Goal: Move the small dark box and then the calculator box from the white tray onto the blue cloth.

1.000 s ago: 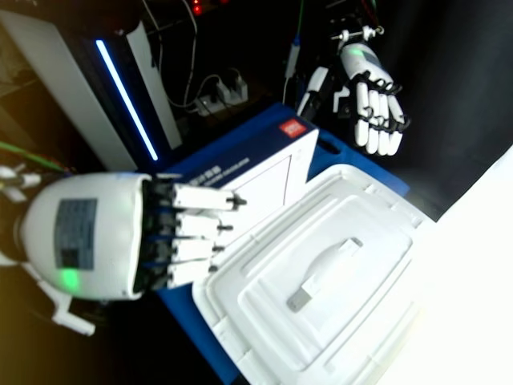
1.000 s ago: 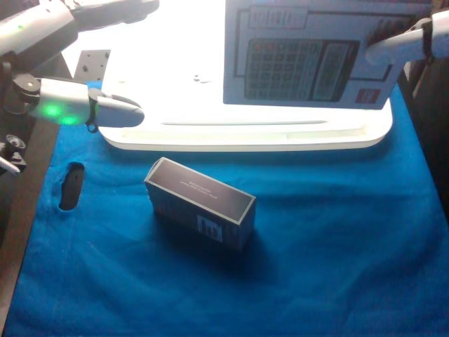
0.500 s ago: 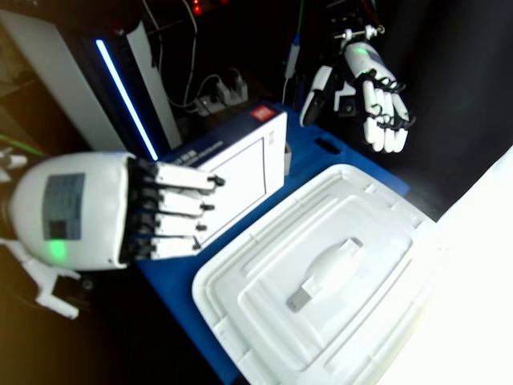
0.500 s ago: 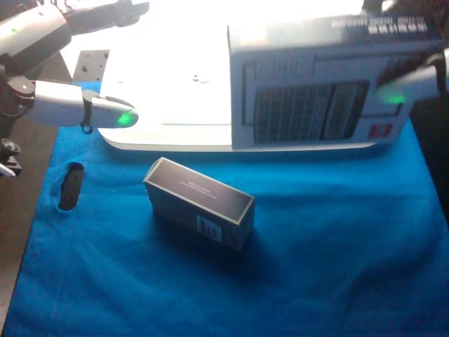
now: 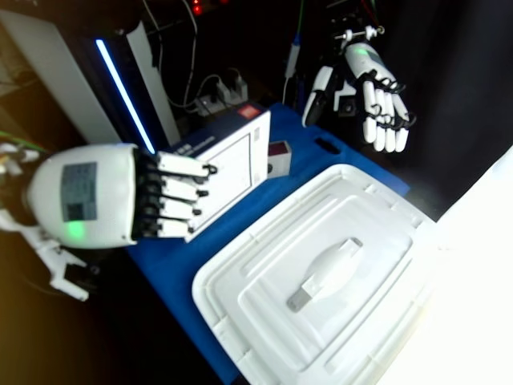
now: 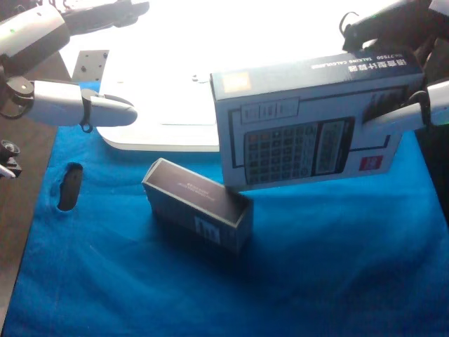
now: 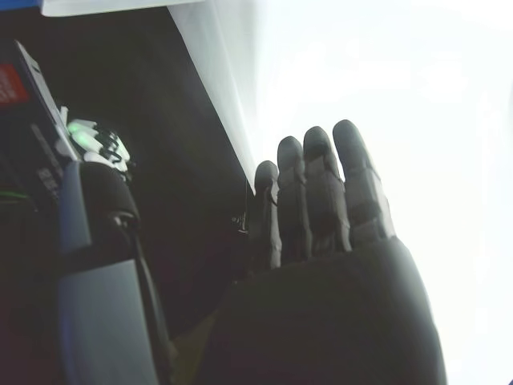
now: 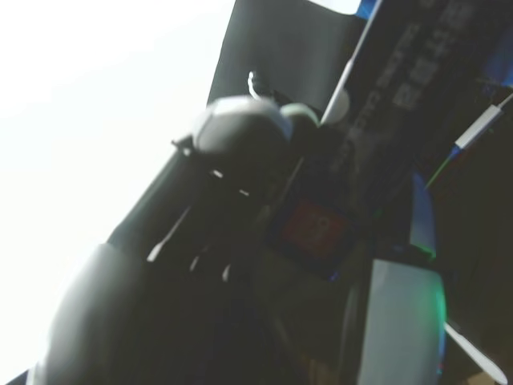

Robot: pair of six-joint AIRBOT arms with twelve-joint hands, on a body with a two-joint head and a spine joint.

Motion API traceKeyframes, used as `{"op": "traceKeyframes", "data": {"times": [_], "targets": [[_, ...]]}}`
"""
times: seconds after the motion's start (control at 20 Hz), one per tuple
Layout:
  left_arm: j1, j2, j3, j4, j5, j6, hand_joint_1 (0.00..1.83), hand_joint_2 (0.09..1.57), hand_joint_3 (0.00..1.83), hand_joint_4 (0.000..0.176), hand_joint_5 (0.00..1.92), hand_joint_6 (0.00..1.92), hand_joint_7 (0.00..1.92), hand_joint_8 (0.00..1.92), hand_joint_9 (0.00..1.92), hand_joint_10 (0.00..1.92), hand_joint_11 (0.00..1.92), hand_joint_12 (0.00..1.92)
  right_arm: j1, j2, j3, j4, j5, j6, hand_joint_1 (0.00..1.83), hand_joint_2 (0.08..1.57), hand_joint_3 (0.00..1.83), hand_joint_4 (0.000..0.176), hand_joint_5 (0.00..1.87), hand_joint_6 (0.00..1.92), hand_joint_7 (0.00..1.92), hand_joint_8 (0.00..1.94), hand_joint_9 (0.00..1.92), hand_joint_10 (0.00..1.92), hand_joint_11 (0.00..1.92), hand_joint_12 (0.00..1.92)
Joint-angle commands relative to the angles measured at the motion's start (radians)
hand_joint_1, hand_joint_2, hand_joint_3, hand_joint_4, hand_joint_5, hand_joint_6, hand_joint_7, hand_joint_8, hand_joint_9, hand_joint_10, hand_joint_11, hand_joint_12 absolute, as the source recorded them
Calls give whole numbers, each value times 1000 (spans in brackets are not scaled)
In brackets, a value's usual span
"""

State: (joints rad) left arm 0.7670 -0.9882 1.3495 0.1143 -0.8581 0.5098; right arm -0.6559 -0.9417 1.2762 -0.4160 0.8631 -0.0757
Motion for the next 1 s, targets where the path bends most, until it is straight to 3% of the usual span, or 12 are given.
{"op": "traceKeyframes", "data": {"times": [0.0,0.15,0.2,0.25,0.3,0.45,0.6,0.8,0.95], "targets": [[-4,2,1,-35,-122,-1,858,911,0,50,217,1,321,1,254,1,0,538,3,-2,5,56,112,7,1159,1118,0,0,981,968,1378,446,1356,856,1212,1350],[-1,-2,0,-37,-125,-1,859,911,0,37,220,2,333,4,263,3,0,563,-1,-5,7,61,112,7,1137,1085,0,0,1035,884,1198,121,1109,694,939,1310],[1,-4,0,-37,-126,-1,862,901,0,36,223,3,339,6,266,4,0,565,-5,-8,9,63,112,7,1013,1012,0,0,966,381,1146,50,1063,560,864,1195],[2,-6,0,-37,-128,-1,866,899,0,28,224,2,344,5,269,4,0,588,-8,-9,11,66,112,7,970,998,0,0,1026,154,1059,9,1035,306,792,1024],[2,-6,0,-37,-129,-1,867,902,0,30,227,3,352,7,275,6,0,592,-11,-10,12,68,112,7,932,999,0,0,1021,53,996,1,1021,152,771,877],[5,-6,0,-38,-130,-1,864,901,0,42,241,5,360,6,292,9,0,605,-13,-15,16,71,112,7,819,1009,0,0,1009,1,958,2,985,14,574,968],[5,-6,0,-38,-131,-1,872,889,0,31,235,1,355,1,286,1,0,611,-13,-18,21,72,112,7,729,1012,0,0,926,0,921,0,944,0,496,1046],[6,-6,1,-38,-134,-1,872,872,0,43,256,4,362,3,301,4,0,654,-13,-19,22,73,112,7,701,989,0,0,815,0,800,0,874,0,440,1111],[7,-6,1,-38,-134,-1,870,873,0,42,239,0,358,2,297,2,0,657,-13,-23,22,73,112,7,690,960,0,0,702,0,730,0,823,0,397,1152]]}}
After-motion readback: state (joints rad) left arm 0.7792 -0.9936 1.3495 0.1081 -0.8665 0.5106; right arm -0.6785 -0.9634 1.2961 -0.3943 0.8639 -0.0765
